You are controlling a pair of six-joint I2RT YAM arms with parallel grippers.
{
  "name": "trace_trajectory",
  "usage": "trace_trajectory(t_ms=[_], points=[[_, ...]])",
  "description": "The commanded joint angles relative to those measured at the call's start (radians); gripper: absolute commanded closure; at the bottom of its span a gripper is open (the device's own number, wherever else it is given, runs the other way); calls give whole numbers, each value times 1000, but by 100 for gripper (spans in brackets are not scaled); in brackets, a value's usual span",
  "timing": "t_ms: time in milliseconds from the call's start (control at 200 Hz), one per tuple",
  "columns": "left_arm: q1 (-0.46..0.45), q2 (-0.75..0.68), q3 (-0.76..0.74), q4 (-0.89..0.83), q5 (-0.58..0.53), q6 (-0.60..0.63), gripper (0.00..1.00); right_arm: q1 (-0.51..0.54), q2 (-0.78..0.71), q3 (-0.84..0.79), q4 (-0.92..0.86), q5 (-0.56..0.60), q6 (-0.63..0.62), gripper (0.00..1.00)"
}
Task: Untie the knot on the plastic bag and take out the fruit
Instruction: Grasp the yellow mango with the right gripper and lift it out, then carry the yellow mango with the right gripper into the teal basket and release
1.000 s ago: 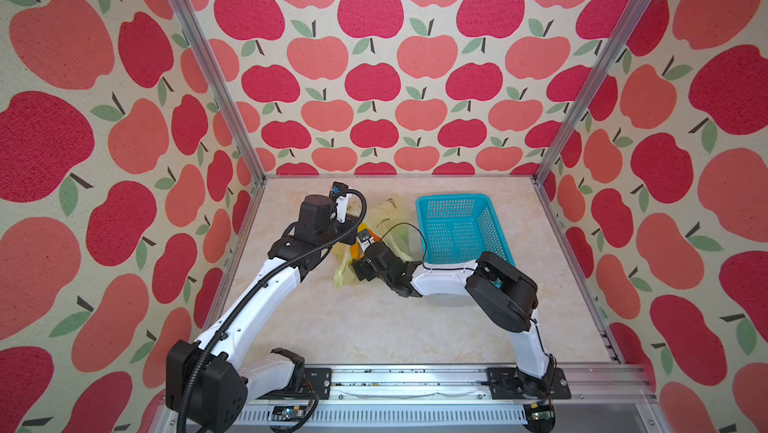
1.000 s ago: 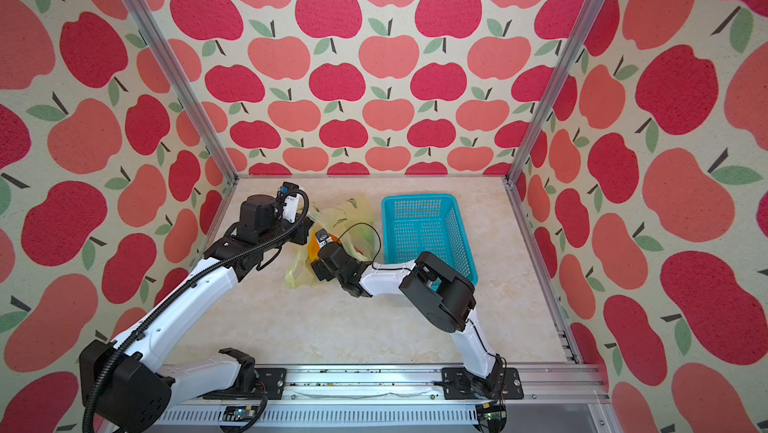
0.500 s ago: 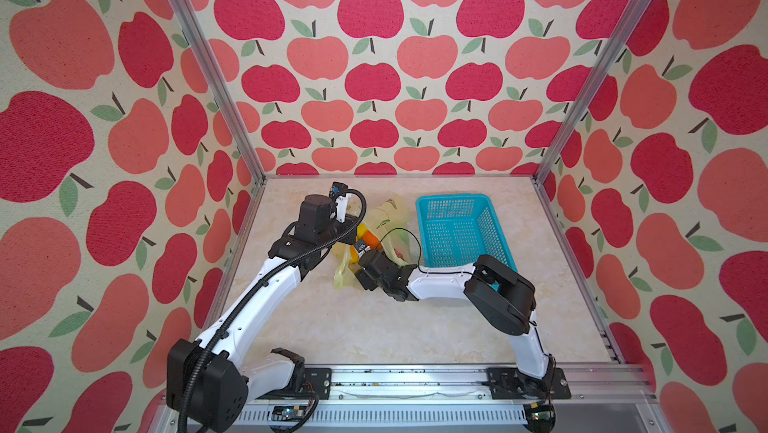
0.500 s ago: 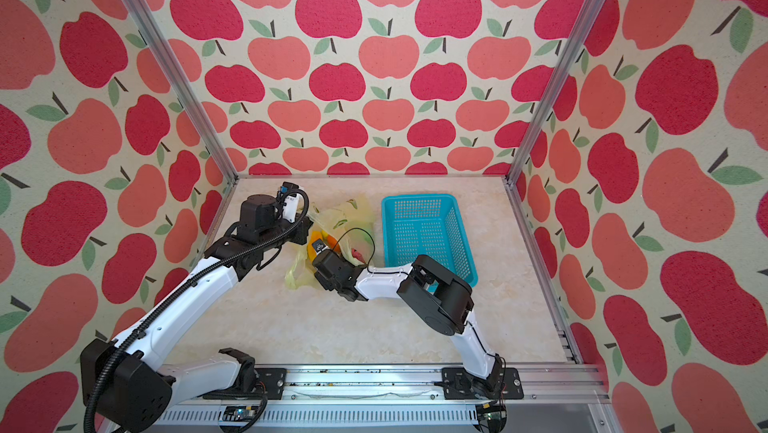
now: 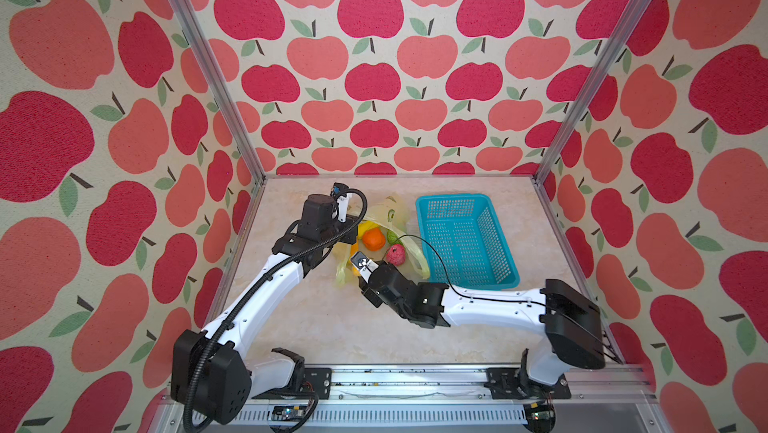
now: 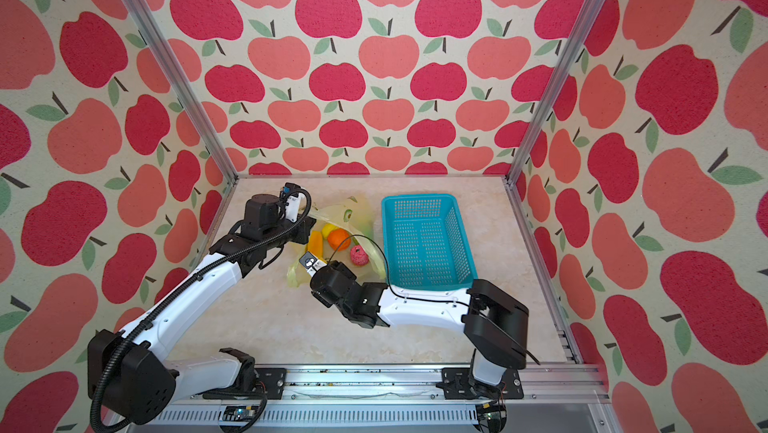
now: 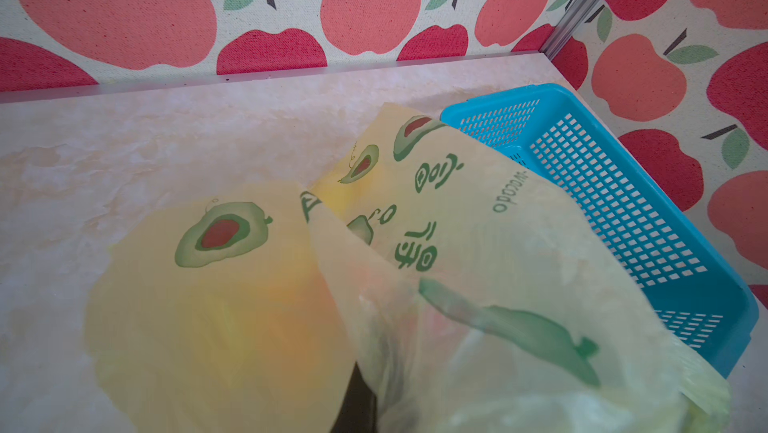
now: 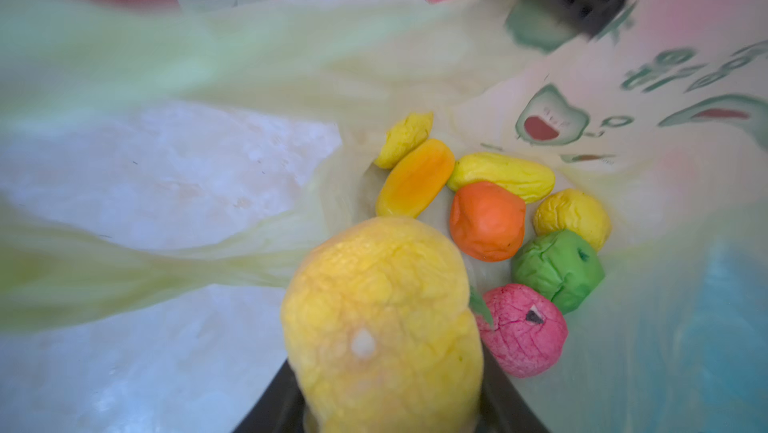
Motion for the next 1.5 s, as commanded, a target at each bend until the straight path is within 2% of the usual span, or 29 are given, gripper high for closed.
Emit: trace_trajectory(t_ms=[0,65,145,215,270,340,445,515,570,650,895,1110,1156,1241,1371,1451,1496], points=[[4,4,17,12,9,-9,100,12,-171,-87,-7,62,-42,75],[4,2,15,8,1,-9,100,13,-279,-134,-31,82,-35,75],[2,-5,9,8,1,-11,100,0,-422,-195,-54,160,-34,77],[-1,-12,6,9,3,-14,100,-52,-538,-247,-98,223,-3,80],[-3,-19,4,11,6,-16,100,-127,-620,-279,-163,207,51,82],[-5,-26,4,8,7,-16,100,-273,-701,-311,-243,164,120,84],[-9,-34,2,2,3,-16,100,-478,-734,-347,-326,64,192,84],[-12,-43,-4,7,0,-15,100,-620,-682,-362,-329,-35,221,84],[-13,-47,-4,11,2,-16,100,-724,-607,-351,-325,-158,247,85],[-13,-47,5,2,3,-14,100,-818,-454,-314,-306,-239,255,86],[-15,-42,4,0,1,-6,100,-916,-17,-83,-290,-280,223,86],[-15,-36,8,-4,-2,0,100,-972,234,127,-367,-297,207,80],[-16,-36,4,1,7,-2,100,-973,261,150,-376,-291,205,75],[-19,-33,0,14,15,-3,100,-977,295,168,-365,-276,195,59],[-19,-15,12,6,12,0,100,-997,328,204,-376,-301,179,50],[-19,-6,15,5,11,1,100,-998,317,222,-392,-288,168,29],[-19,-5,13,8,13,1,100,-998,295,222,-401,-281,166,23]])
